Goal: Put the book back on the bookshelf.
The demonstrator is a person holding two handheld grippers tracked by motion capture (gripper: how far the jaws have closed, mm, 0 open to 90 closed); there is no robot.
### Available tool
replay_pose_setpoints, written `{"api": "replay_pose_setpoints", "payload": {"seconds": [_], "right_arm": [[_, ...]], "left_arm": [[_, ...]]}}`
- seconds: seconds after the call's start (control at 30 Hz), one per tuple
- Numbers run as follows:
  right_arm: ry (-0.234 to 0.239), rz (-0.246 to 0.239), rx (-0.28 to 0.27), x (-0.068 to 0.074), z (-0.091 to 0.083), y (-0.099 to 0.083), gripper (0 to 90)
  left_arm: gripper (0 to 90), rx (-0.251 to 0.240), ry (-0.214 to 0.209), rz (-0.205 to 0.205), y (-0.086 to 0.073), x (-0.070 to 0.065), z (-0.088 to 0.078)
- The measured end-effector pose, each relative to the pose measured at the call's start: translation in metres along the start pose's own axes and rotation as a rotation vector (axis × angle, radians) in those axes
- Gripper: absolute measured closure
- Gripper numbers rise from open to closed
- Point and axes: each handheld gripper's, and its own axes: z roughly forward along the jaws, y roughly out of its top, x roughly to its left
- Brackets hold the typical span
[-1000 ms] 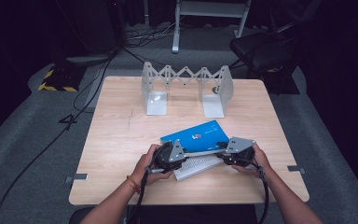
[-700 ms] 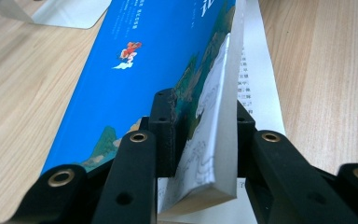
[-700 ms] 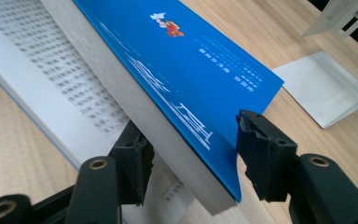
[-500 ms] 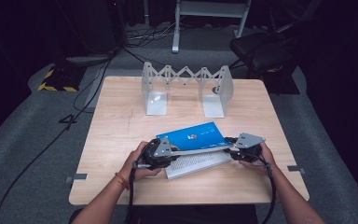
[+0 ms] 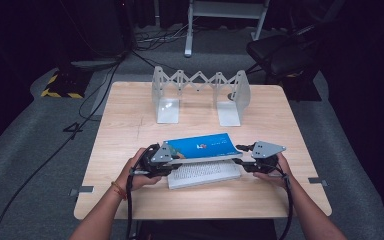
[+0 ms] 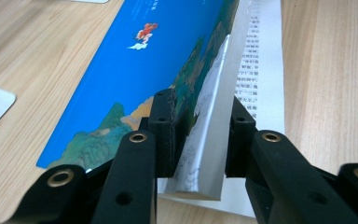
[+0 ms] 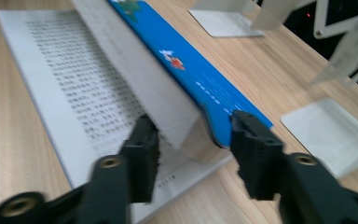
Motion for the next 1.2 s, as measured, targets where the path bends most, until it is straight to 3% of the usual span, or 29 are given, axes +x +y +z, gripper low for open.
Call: {"api": "replay_pose_setpoints", "payload": {"seconds": [0.07, 0.17, 0.3, 0.37, 0.4, 0.6, 0.7, 0.8, 0.87, 0.97, 1.07, 1.2], "right_arm": [[-0.001, -0.006, -0.008, 0.002, 0.001, 0.002, 59.5], [0.007, -0.093, 0.012, 0.015, 0.006, 0.010, 66.5], [0.033, -0.135, 0.033, 0.024, 0.010, 0.016, 70.1], [0.027, -0.140, 0.040, 0.027, 0.010, 0.018, 70.5], [0.024, -0.138, 0.042, 0.027, 0.009, 0.019, 70.6], [0.012, -0.135, 0.064, 0.035, 0.011, 0.027, 71.8], [0.010, -0.143, 0.073, 0.042, 0.012, 0.033, 72.8], [0.014, -0.142, 0.070, 0.045, 0.012, 0.037, 73.9], [0.011, -0.149, 0.072, 0.048, 0.013, 0.039, 74.3], [0.006, -0.146, 0.076, 0.050, 0.013, 0.041, 74.5], [0.000, -0.148, 0.073, 0.052, 0.012, 0.044, 75.1], [0.005, -0.142, 0.068, 0.054, 0.011, 0.048, 75.8]], "left_arm": [[70.9, 0.000, 0.000, -0.005, -0.003, 0.003, -0.001], [67.0, 0.006, 0.012, -0.034, -0.010, 0.008, -0.007], [56.3, 0.032, 0.020, -0.076, -0.011, 0.008, -0.012], [49.6, 0.054, 0.050, -0.067, -0.008, 0.004, -0.015], [43.5, 0.043, 0.068, -0.069, -0.004, 0.001, -0.018], [35.3, 0.034, 0.107, -0.032, 0.019, -0.023, -0.025], [32.7, 0.032, 0.132, -0.033, 0.031, -0.037, -0.020], [31.6, 0.069, 0.145, 0.011, 0.041, -0.049, -0.009], [27.9, 0.087, 0.156, 0.004, 0.046, -0.055, 0.002], [26.5, 0.098, 0.186, -0.005, 0.048, -0.057, 0.010], [27.0, 0.117, 0.259, -0.022, 0.050, -0.054, 0.019], [27.3, 0.109, 0.253, -0.051, 0.055, -0.050, 0.022]]}}
